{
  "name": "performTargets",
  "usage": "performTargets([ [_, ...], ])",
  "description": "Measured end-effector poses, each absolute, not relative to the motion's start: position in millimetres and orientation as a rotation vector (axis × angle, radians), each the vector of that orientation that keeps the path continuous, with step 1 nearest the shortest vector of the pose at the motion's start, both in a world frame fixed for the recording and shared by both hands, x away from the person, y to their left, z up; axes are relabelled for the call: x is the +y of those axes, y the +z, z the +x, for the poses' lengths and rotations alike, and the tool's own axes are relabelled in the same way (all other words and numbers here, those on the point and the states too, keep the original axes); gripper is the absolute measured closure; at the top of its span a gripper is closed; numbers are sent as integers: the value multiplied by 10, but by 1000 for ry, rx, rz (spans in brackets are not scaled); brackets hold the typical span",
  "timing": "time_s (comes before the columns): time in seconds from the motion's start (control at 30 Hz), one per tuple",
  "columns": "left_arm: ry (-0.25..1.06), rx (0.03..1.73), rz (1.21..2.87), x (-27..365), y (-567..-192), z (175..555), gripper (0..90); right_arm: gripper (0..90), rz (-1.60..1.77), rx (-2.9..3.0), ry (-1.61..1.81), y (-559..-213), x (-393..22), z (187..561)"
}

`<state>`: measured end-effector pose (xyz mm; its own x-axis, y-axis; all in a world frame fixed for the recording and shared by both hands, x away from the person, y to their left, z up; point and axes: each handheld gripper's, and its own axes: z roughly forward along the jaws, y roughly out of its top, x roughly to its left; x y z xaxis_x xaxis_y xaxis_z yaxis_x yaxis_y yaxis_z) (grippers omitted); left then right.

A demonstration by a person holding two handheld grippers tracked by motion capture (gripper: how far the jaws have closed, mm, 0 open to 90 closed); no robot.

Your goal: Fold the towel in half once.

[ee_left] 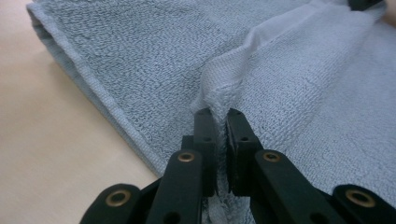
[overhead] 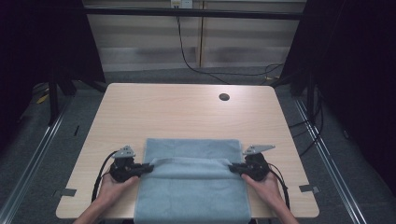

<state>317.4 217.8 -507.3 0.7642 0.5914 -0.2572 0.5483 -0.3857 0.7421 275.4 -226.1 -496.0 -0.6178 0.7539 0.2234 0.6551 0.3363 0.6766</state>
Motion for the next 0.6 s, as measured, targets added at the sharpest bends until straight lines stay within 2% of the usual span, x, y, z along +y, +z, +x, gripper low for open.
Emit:
performTargets([
  [0.27,104,904,2042,2173,-5096,3603,846,864,1330,2406,1101,-4966,-2184,3351],
  [0.5,185,954,2070,2098,-5061,3903,847,863,1355,2366,1046,-4964,-2107,3702],
  [0.6,159,983,2030,2115,-5084,4028,847,863,1390,2331,1079,-4989,-2123,3817],
])
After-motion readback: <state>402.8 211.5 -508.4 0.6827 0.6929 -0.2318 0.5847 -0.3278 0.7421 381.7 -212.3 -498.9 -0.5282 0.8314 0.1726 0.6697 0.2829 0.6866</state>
